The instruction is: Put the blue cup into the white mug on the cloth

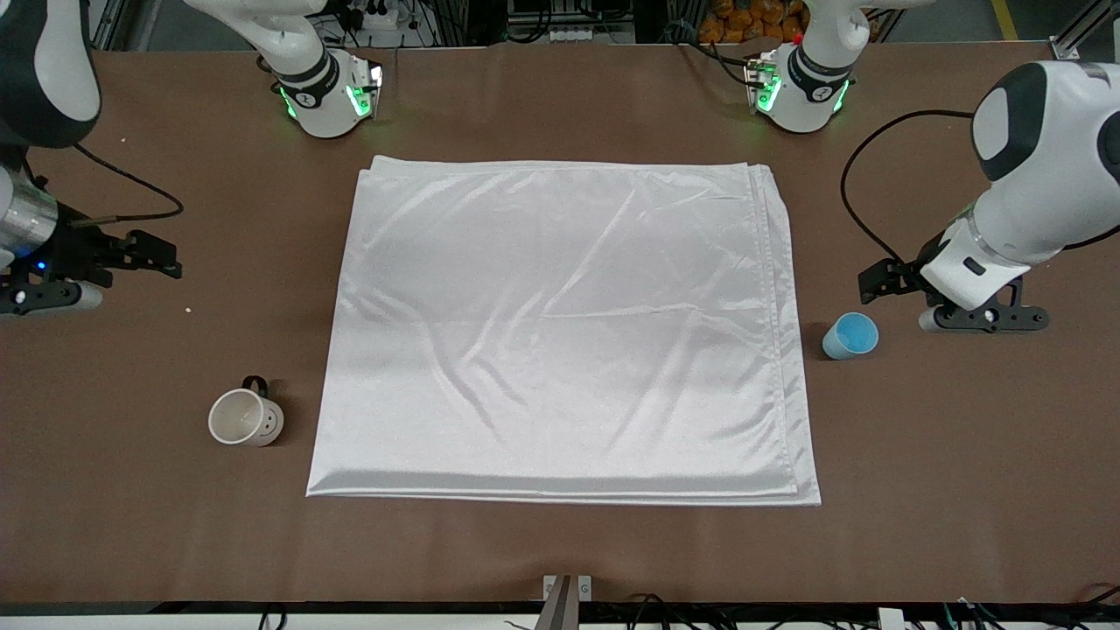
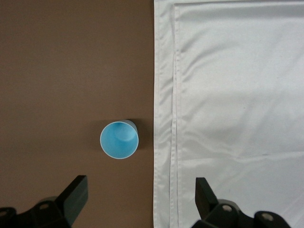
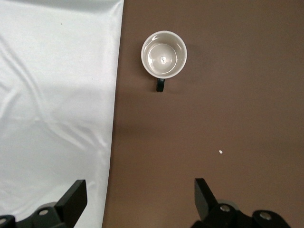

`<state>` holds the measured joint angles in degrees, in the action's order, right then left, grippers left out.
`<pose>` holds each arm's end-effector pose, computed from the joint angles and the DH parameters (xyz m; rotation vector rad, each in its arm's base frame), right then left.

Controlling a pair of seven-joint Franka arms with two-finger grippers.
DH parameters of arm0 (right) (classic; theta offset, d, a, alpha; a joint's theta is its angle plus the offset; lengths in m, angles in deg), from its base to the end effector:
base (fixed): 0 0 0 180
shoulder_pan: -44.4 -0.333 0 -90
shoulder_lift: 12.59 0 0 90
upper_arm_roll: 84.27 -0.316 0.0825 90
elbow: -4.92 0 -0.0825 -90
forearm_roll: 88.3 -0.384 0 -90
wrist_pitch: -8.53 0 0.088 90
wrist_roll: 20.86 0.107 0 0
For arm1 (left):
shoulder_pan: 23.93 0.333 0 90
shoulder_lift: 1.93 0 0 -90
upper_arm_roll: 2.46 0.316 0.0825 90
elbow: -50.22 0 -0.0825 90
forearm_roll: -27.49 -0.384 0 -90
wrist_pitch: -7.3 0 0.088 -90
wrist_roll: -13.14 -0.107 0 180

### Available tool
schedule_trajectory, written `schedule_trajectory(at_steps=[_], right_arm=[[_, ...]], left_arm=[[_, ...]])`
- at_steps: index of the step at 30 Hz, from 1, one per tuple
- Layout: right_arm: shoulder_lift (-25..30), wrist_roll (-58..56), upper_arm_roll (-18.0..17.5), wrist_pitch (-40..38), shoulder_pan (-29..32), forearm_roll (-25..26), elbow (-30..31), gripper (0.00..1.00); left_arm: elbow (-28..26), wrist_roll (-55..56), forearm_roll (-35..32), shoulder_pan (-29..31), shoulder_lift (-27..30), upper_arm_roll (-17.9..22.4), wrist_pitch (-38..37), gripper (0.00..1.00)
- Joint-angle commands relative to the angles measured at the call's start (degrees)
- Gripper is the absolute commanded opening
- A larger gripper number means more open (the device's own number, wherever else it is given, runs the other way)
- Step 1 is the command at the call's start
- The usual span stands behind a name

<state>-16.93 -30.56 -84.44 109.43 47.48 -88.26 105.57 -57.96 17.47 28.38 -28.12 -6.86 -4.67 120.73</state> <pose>0.5778 -0.0295 0.5092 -3.1267 -0.1857 0.1112 0.5798 -0.0655 0.4594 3.1232 -0.0466 0.0062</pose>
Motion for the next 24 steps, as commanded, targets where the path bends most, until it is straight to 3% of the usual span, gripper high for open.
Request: schedule_trajectory(at_steps=[1,9,24], right_arm=[[-0.75,-0.5,-1.07,7.45,2.02,-0.75,6.31,1.0],[-6.72,-0.41,-1.15,13.6,2.29,-0.84,7.81,0.99],[-16.74,-0.32,-1.33,25.21,2.2,-1.28,8.25,0.94]], left_arm=[[-7.56,-0.9,0.52,0.76,1.15,-0.26,7.31,1.0],[-16.35,-0.9,0.52,1.37,0.19,-0.17,18.92,1.0],[-17.15,-0.82,0.52,1.82,-7.37,-0.26,26.57,1.0]])
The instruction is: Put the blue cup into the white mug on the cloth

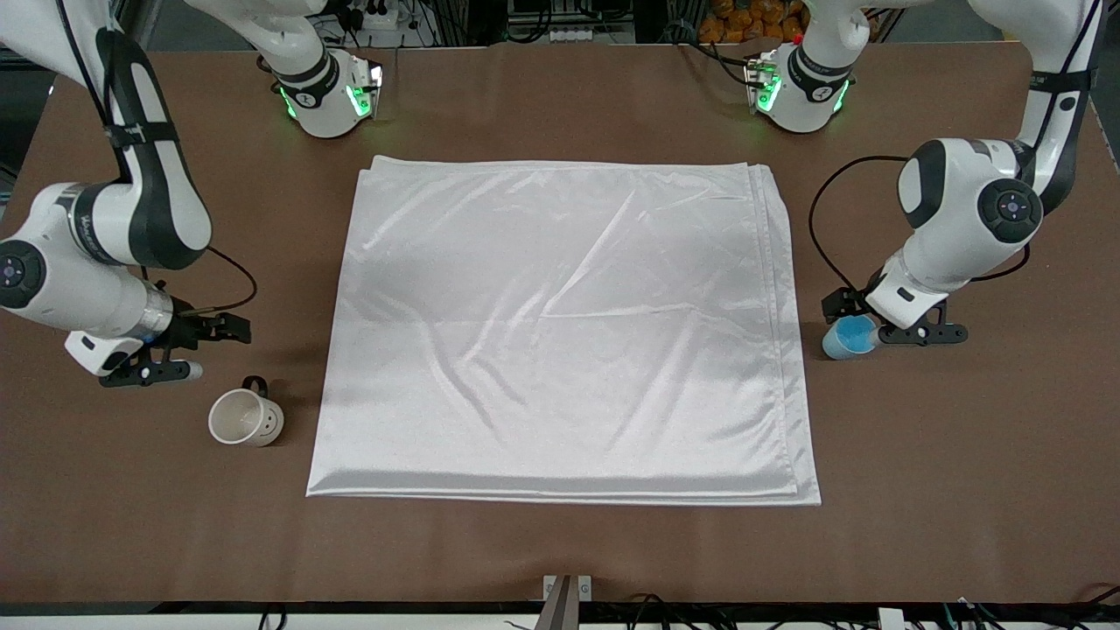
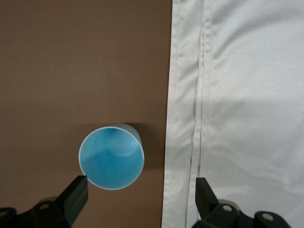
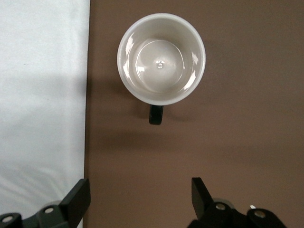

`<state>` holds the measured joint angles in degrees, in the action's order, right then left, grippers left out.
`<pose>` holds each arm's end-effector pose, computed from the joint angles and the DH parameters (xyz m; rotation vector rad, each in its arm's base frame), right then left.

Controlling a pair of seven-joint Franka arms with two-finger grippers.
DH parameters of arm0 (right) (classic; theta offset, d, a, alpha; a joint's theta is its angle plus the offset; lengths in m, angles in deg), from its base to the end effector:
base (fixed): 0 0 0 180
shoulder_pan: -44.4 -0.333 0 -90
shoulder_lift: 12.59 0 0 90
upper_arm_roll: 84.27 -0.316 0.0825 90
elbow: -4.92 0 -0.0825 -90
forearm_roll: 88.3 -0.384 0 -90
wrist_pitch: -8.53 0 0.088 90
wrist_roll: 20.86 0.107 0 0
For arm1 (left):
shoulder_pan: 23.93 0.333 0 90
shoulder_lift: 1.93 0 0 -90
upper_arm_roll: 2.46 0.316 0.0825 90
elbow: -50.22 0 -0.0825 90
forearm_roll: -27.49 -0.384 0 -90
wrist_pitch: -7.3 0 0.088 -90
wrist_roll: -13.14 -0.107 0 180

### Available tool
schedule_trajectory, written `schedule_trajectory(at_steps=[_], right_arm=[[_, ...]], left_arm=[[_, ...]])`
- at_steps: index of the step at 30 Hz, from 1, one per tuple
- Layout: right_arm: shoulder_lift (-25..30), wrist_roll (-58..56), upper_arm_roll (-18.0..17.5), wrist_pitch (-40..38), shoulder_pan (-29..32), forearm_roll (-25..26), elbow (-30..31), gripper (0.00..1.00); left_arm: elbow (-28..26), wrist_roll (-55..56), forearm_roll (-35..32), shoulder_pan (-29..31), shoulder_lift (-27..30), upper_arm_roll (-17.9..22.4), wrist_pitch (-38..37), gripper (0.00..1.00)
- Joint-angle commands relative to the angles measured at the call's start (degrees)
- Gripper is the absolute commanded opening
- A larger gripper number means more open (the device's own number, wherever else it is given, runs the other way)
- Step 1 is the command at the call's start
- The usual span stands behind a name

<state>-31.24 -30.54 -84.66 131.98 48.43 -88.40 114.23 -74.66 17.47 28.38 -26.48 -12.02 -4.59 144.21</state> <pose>0.6108 -0.0390 0.3213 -3.1223 -0.1627 0.1216 0.5563 -0.0455 0.3127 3.1213 0.0090 0.0507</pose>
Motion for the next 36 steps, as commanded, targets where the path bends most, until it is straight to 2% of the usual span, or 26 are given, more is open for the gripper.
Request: schedule_trajectory(at_steps=[1,9,22,28,32,36], right_arm=[[-3.05,-0.25,-1.02,3.36,1.24,-1.14,-0.5,0.94],[-6.3,-0.34,-1.02,7.41,1.16,-1.05,-0.68,0.92],[-8.94,-0.51,-1.02,10.84,1.16,-1.05,-0.77,0.9],[-9.74,-0.51,-1.02,12.51,1.07,-1.05,-0.77,0.86],[-10.09,-0.43,-1.11,12.6,0.98,-1.14,-0.86,0.8],[-10.52,-0.43,-1.11,13.3,1.07,-1.05,-1.12,0.75]], left_arm=[[-0.62,-0.81,0.52,0.09,-2.56,-0.33,3.45,1.0],[-2.99,-0.81,0.44,0.09,-4.67,-0.33,8.72,1.0],[-3.78,-0.81,0.35,0.0,-6.34,-0.33,10.39,1.0],[-3.7,-0.81,-0.53,0.0,-7.83,-0.33,11.09,1.0],[-3.7,-0.81,-1.76,0.18,-8.36,-0.33,11.36,1.0],[-3.7,-0.81,-2.11,0.35,-8.54,-0.33,11.36,0.93]])
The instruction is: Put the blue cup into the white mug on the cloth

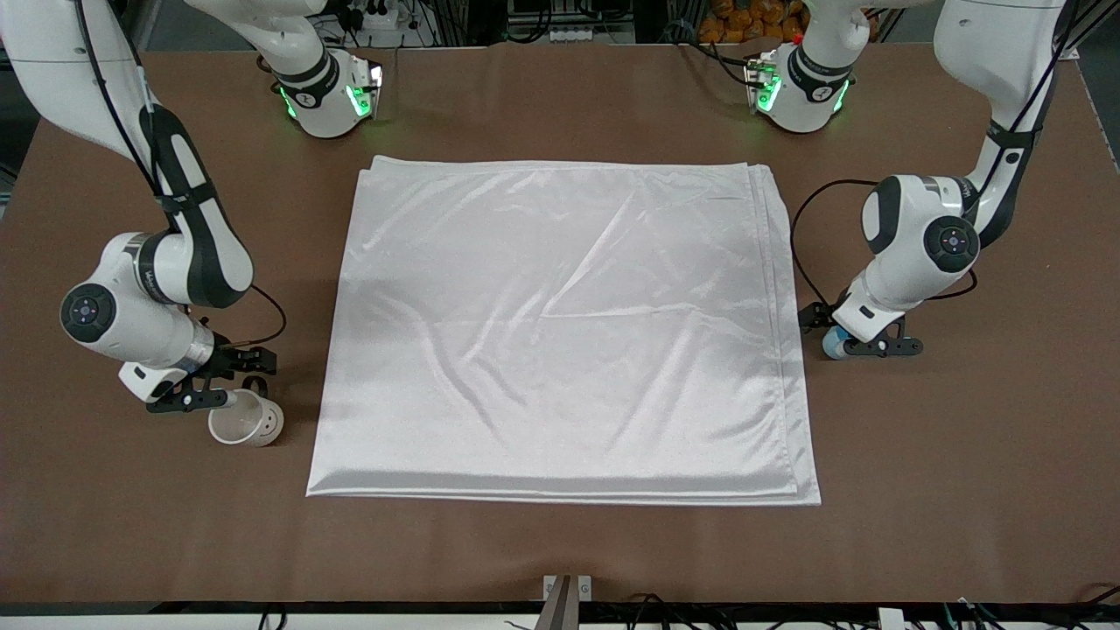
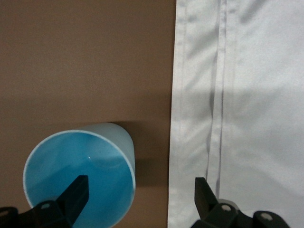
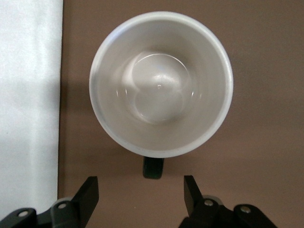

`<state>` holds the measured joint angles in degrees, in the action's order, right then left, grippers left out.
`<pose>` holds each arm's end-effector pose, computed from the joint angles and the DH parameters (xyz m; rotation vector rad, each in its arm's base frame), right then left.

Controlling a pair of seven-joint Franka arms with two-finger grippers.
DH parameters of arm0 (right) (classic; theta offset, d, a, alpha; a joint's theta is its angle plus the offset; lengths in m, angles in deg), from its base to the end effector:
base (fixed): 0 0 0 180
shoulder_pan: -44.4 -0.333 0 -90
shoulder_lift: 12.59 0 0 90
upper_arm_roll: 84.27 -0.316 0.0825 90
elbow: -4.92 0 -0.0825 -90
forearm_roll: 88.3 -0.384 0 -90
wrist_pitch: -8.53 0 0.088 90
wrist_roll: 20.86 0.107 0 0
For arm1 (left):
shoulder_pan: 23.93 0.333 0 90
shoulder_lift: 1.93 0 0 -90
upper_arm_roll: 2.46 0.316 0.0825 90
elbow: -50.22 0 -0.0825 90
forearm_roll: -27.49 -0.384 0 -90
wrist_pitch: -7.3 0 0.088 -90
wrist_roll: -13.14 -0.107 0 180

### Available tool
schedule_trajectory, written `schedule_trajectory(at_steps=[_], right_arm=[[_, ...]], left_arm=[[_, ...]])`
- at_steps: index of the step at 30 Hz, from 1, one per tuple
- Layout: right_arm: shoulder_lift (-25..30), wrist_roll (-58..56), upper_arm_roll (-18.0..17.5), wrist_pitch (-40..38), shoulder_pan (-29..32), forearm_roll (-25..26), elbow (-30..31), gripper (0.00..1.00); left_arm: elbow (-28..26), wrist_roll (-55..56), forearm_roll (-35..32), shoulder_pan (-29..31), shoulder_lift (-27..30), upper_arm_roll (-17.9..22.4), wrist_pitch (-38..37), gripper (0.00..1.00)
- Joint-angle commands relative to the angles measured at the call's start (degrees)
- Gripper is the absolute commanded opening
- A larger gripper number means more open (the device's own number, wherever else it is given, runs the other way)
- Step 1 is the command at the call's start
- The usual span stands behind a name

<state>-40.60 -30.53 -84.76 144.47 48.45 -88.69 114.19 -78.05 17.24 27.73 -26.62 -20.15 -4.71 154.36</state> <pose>0.6266 -0.0392 0.2381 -3.1261 -0.1576 0.0348 0.5450 -0.0473 0.2267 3.1262 -0.0143 0.0141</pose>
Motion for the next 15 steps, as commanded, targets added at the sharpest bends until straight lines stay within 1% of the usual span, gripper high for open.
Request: schedule_trajectory(at_steps=[1,2,4,6,8,10,12,14,15], right_arm=[[-1.26,-0.43,-1.0,0.98,1.05,-0.85,-1.16,0.73],[-1.35,-0.43,-1.0,1.07,1.05,-0.85,-1.25,0.71],[-1.44,-0.43,-1.0,1.16,1.05,-0.85,-1.34,0.66],[-1.53,-0.43,-1.0,1.69,1.05,-0.85,-1.25,0.6],[-1.61,-0.43,-0.91,1.86,1.05,-0.85,-1.25,0.53],[-1.61,-0.43,-1.0,1.86,1.05,-0.85,-1.25,0.43],[-1.53,-0.43,-0.91,1.86,1.05,-0.85,-1.25,0.33],[-1.53,-0.43,-1.0,1.86,1.05,-0.85,-1.25,0.19],[-1.53,-0.52,-0.91,1.86,1.05,-0.85,-1.25,0.12]], left_arm=[[-0.22,-0.59,-1.47,0.41,-0.5,-0.22,1.2,0.9],[-0.22,-0.59,-1.47,0.4,-0.59,-0.22,1.29,0.88],[-0.13,-0.59,-1.47,0.49,-0.94,-0.22,1.29,0.79],[-0.04,-0.59,-1.47,0.4,-1.03,-0.22,1.2,0.68],[0.13,-0.67,-1.47,0.4,-1.12,-0.13,1.2,0.55],[0.22,-0.76,-1.73,0.49,-1.12,-0.22,1.29,0.39],[0.31,-0.85,-2.26,0.49,-1.29,-0.22,1.2,0.28],[0.31,-0.85,-3.22,0.49,-1.29,-0.22,1.29,0.1],[0.31,-0.85,-3.66,0.49,-1.29,-0.13,1.2,0.04]])
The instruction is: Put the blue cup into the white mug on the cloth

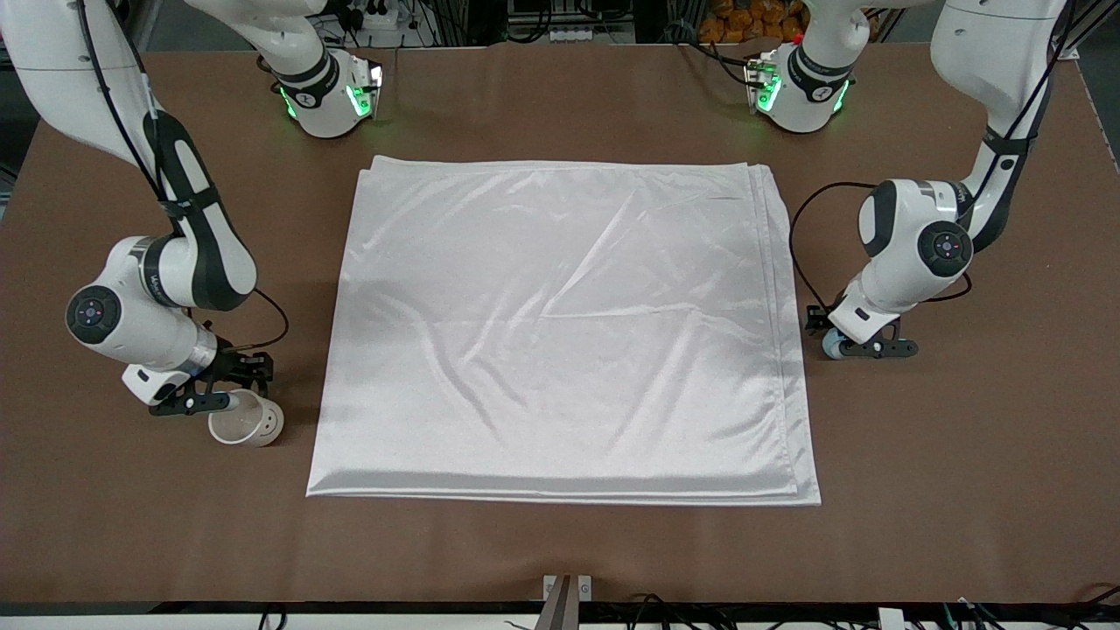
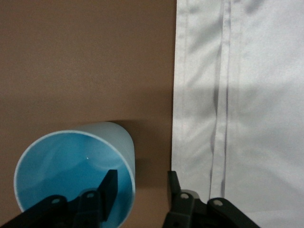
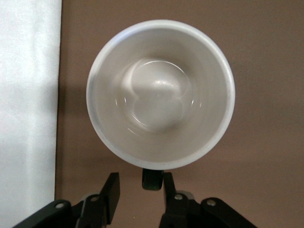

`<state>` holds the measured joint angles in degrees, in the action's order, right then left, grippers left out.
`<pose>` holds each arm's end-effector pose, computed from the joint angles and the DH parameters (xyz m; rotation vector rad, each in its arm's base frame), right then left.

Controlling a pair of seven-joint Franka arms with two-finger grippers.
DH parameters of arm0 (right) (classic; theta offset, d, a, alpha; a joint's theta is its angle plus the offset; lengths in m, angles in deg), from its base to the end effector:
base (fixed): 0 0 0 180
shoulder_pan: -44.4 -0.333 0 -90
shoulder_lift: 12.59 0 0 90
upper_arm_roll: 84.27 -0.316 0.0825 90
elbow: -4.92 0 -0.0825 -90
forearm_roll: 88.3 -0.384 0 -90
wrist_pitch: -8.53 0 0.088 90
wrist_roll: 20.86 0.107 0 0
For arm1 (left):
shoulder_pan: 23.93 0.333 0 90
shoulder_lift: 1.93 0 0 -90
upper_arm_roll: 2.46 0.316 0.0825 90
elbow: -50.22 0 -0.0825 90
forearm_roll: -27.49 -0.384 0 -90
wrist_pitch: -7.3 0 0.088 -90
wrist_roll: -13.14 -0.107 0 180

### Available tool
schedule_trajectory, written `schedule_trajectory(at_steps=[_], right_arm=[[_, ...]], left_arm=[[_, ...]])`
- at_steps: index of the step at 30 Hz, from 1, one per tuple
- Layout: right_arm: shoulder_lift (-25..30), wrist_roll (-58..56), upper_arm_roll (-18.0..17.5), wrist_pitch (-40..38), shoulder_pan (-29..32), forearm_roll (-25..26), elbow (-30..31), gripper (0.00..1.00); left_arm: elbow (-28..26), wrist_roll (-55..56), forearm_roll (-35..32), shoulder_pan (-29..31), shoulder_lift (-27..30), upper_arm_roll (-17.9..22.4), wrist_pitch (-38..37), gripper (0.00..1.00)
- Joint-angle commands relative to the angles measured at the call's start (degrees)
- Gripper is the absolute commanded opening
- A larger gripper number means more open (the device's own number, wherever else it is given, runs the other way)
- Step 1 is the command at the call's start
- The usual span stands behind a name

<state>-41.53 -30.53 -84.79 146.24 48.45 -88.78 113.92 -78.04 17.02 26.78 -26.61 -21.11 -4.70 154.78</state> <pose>0.6300 -0.0391 0.2324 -3.1273 -0.1562 0.0044 0.5440 -0.0473 0.2183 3.1351 -0.0414 0.0008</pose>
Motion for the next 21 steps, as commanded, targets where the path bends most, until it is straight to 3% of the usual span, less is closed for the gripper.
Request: schedule_trajectory(at_steps=[1,3,13,21], right_arm=[[-0.5,-0.44,-0.97,0.1,0.97,-0.76,-1.07,0.06],[-0.24,-0.17,-0.97,-0.16,0.88,-0.76,-1.07,0.0],[3.1,-0.08,-3.52,-1.3,0.7,-0.76,-1.77,0.0],[4.24,3.6,-6.24,-9.65,0.26,-0.76,-7.04,0.0]], left_arm=[[0.29,-0.63,-3.15,0.48,-0.33,-0.22,0.79,0.0],[0.38,-0.63,-4.21,0.48,-0.33,-0.22,0.79,0.0],[0.47,-0.63,-4.83,0.66,0.02,-0.22,0.79,0.0],[0.64,-0.63,-4.83,0.66,0.55,-0.14,0.7,0.0]])
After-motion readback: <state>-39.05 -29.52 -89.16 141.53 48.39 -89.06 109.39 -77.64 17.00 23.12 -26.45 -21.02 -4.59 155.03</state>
